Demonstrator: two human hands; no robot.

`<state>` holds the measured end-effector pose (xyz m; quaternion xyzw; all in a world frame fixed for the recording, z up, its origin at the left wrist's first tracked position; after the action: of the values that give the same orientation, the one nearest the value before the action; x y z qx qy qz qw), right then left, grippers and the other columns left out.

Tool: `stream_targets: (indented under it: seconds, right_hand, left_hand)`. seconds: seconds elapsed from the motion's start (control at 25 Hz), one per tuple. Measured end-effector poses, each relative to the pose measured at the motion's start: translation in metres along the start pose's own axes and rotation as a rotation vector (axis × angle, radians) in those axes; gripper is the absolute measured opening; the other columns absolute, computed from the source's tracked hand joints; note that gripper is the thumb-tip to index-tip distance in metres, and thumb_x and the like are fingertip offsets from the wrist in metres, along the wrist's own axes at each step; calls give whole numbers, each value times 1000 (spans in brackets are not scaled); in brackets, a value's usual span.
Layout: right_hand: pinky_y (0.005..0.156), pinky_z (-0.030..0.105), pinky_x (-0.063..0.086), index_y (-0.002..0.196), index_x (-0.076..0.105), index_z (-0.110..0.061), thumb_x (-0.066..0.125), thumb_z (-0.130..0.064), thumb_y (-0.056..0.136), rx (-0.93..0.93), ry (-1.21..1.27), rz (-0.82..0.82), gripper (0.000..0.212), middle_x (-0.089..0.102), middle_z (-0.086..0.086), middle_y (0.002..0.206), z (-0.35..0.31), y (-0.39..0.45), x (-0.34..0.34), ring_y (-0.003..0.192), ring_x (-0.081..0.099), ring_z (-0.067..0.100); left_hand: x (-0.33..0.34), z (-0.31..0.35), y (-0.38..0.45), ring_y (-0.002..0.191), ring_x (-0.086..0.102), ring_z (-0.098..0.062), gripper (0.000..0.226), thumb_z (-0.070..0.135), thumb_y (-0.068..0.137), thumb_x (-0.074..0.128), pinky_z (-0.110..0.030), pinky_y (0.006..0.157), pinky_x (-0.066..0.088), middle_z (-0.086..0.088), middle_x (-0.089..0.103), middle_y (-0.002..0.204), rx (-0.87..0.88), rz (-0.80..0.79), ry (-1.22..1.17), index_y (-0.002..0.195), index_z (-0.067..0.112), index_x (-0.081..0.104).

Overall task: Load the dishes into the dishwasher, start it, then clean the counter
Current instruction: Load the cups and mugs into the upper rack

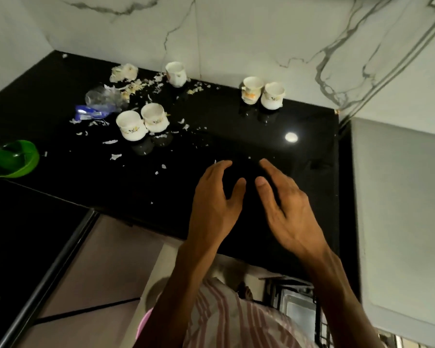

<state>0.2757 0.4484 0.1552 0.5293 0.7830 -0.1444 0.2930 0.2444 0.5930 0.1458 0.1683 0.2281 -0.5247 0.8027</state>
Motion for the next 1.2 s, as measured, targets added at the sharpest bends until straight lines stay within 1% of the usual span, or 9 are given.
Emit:
stream_targets:
  seconds: [0.16, 0.32, 0.4, 0.52, 0.6, 0.76, 0.92, 1.04, 1.2]
  right_hand:
    - [112, 35, 37, 149, 32, -29, 33, -51, 101, -66, -15, -108, 53, 39, -9, 152, 1, 27, 5, 139, 34, 5]
    - [110, 38, 40, 149, 34, -24, 33, -51, 100, -120, -10, -199, 56, 41, -4, 150, 7, 49, 16, 138, 38, 10]
    - [111, 33, 38, 149, 34, -24, 33, -51, 99, -122, -15, -239, 57, 42, -4, 150, 7, 58, 27, 138, 38, 11]
    - [107, 15, 27, 149, 34, -25, 29, -54, 98, -139, -51, -300, 58, 41, -5, 150, 3, 75, 47, 138, 36, 10]
    - [108, 17, 28, 149, 34, -25, 28, -55, 98, -144, -58, -323, 59, 41, -4, 150, -4, 89, 62, 138, 36, 10]
    - [110, 34, 38, 149, 34, -24, 29, -54, 98, -154, -41, -340, 59, 43, -2, 149, -25, 123, 93, 137, 39, 13]
    - [109, 29, 38, 147, 38, -20, 33, -50, 100, -154, -48, -344, 56, 45, -1, 148, -49, 162, 127, 136, 41, 15]
    - [107, 28, 39, 147, 39, -18, 39, -46, 101, -156, -69, -334, 54, 47, 1, 146, -61, 193, 157, 133, 44, 16]
    - [85, 35, 56, 131, 56, -12, 58, -28, 96, -214, -39, -150, 38, 66, 4, 116, -72, 234, 190, 100, 64, 15]
  left_hand:
    - [-2, -3, 14, 127, 46, -7, 43, 34, 94, 59, -8, 89, 36, 5, 50, 138, -86, 90, -30, 134, 23, 49]
    - [-4, -14, 17, 126, 46, -6, 43, 32, 92, 60, -4, 85, 32, 4, 51, 137, -161, 178, -39, 133, 22, 50]
    - [-9, -22, 21, 122, 46, -4, 42, 30, 92, 61, -1, 81, 30, 3, 53, 135, -180, 220, -43, 132, 21, 52]
    - [-19, -38, 32, 116, 43, 1, 42, 30, 93, 61, -1, 76, 31, 4, 51, 135, -226, 246, -57, 132, 20, 51]
    - [-27, -50, 44, 114, 43, 1, 42, 31, 93, 61, -2, 73, 34, 4, 51, 133, -231, 249, -67, 132, 19, 51]
    - [-50, -79, 75, 118, 49, -7, 43, 33, 92, 62, -10, 86, 40, 4, 52, 132, -239, 260, -84, 132, 19, 51]
    - [-82, -105, 115, 117, 47, -4, 41, 32, 92, 63, -7, 82, 35, 4, 51, 129, -224, 306, -56, 129, 19, 52]
    - [-102, -130, 139, 125, 47, -14, 46, 31, 91, 64, -21, 98, 43, 0, 48, 135, -219, 338, -48, 132, 17, 49]
    - [-117, -158, 165, 139, 31, -20, 59, 23, 89, 67, -27, 107, 32, -7, 30, 152, -213, 360, -24, 141, 17, 40]
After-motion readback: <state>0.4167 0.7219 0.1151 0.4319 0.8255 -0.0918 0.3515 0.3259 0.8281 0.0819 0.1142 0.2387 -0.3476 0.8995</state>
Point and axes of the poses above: each hand's wrist, its own y-axis towards the middle knuckle, its own x-axis out of the palm, z = x × y, the point moved 7 cm from there along y, towards the middle knuckle
